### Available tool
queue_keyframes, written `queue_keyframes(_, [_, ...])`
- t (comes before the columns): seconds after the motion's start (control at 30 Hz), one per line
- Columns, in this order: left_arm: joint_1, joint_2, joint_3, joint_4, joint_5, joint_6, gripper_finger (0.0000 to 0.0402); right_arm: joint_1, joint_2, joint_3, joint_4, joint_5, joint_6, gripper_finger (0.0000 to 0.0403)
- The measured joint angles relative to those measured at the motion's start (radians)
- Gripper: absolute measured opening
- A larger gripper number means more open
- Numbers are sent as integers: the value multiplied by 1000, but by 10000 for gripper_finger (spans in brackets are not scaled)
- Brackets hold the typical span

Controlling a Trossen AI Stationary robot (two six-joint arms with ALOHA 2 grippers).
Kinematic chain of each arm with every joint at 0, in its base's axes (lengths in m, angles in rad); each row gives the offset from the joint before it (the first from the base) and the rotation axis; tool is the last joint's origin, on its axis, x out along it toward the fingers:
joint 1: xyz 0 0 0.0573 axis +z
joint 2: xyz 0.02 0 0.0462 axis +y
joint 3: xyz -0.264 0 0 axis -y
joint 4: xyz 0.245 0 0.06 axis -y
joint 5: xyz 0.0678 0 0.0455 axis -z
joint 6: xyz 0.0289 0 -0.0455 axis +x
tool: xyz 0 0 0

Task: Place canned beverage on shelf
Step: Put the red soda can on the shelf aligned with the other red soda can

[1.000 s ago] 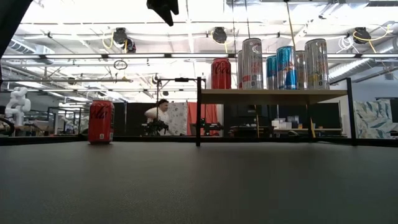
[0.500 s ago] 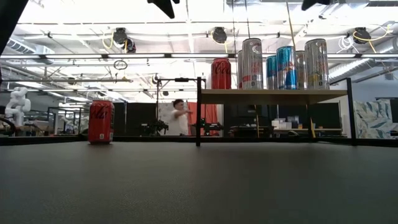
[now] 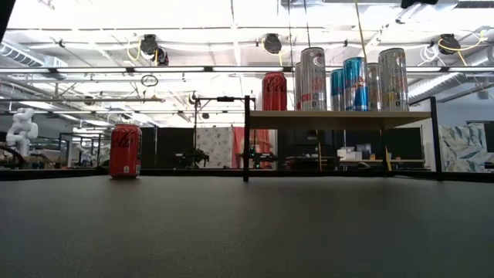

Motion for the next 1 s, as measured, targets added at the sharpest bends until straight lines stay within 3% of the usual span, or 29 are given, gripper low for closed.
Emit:
queue_keyframes(0.3, [-143,-8,0,0,-139,-11,311,13,-213,-246,201,0,6,0])
queue_keyframes(0.5, [-169,-124,-25,1,-232,-27,311,13,-353,-430,330,-4,11,0])
queue_keyframes(0.77, [-170,-447,-359,58,-376,-72,311,13,-460,-596,500,-7,43,0])
queue_keyframes(0.87, [-158,-522,-471,90,-452,-7,311,13,-474,-622,574,-7,47,0])
queue_keyframes(1.0, [-105,-596,-601,83,-518,-112,311,13,-479,-638,645,-8,69,0])
